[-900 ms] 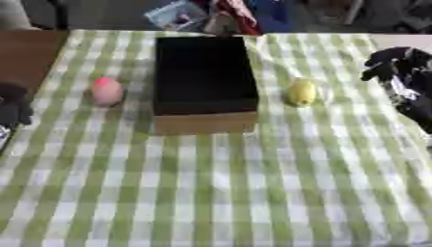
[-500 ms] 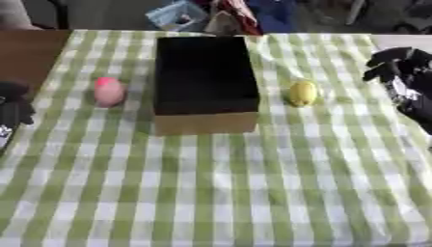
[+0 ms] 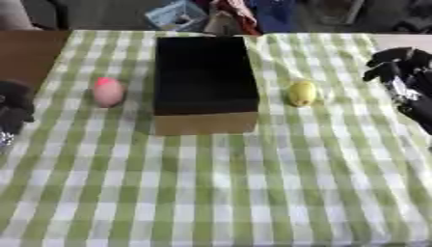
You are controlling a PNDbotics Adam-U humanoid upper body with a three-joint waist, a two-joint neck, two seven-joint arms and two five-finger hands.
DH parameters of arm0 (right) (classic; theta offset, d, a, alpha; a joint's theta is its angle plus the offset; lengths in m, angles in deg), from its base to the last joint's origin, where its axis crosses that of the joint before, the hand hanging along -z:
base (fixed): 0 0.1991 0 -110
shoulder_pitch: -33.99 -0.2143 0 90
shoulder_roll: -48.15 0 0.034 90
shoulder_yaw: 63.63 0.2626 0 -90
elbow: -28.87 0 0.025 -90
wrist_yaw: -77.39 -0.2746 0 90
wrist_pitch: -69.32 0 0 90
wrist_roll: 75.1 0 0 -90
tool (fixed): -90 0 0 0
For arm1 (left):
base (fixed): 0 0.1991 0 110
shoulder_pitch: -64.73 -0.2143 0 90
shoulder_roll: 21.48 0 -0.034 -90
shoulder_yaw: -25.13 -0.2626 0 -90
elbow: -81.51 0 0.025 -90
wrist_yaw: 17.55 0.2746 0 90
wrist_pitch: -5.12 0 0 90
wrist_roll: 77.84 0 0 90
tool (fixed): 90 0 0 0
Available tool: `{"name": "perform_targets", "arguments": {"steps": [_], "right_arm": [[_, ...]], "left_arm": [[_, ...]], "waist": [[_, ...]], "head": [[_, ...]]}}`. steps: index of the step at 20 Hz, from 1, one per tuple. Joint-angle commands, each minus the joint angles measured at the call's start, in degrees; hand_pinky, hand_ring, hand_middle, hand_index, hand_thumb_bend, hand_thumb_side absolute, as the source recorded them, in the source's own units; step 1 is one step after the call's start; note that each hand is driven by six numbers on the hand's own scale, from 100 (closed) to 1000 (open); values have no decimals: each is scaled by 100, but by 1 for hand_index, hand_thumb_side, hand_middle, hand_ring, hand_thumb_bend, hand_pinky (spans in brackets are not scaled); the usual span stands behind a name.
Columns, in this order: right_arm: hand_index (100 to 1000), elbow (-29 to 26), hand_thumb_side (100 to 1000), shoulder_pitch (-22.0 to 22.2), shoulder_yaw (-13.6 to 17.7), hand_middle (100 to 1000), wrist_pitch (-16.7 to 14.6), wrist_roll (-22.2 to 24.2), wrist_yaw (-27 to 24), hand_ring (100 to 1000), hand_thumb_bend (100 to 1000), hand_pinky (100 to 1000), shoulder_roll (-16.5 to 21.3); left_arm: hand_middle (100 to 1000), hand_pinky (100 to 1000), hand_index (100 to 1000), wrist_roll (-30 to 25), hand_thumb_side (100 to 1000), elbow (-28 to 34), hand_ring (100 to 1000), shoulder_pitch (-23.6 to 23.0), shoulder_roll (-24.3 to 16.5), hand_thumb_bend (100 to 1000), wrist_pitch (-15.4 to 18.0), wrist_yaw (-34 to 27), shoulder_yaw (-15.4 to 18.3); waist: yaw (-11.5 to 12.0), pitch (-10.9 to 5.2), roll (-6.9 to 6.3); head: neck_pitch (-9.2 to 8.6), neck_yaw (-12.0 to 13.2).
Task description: Pick up objects on the table and place them in the box.
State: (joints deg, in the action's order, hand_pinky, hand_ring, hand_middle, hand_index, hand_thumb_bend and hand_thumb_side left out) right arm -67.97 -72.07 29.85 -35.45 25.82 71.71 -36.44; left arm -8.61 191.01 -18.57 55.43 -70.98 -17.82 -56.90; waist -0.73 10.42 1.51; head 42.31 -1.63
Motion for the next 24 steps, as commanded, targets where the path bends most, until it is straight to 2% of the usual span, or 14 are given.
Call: {"name": "perform_targets", "arguments": {"steps": [1, 7, 14, 19, 24], "right_arm": [[718, -104, 443, -37, 17, 610, -6, 23, 14, 571, 100, 706, 118], [718, -97, 446, -44, -7, 610, -6, 50, 10, 571, 100, 706, 131], [718, -89, 448, -53, -37, 610, -5, 81, 0, 571, 100, 706, 139], [718, -88, 446, -71, -62, 610, -4, 104, -9, 572, 100, 706, 137], [718, -86, 448, -82, -86, 610, -2, 129, -19, 572, 100, 706, 138]], "left_arm": [[552, 645, 756, 37, 434, -38, 523, 137, -487, 248, 48, 161, 5], [571, 642, 763, 118, 340, -361, 535, 483, -1143, 318, 171, 654, -202], [583, 637, 766, 100, 256, -1041, 543, 1042, -1711, 380, 415, 1055, -626], [591, 635, 767, -18, 252, -1738, 553, 1626, -1957, 461, 669, 1456, -983], [593, 633, 768, -52, 256, -2541, 558, 2246, -1919, 510, 911, 2032, -1278]], "waist": [[-17, -86, -18], [-49, -88, -33], [-104, -98, -48], [-156, -108, -62], [-214, -116, -73]], "head": [[34, 35], [44, 61], [57, 97], [49, 122], [45, 149]]}}
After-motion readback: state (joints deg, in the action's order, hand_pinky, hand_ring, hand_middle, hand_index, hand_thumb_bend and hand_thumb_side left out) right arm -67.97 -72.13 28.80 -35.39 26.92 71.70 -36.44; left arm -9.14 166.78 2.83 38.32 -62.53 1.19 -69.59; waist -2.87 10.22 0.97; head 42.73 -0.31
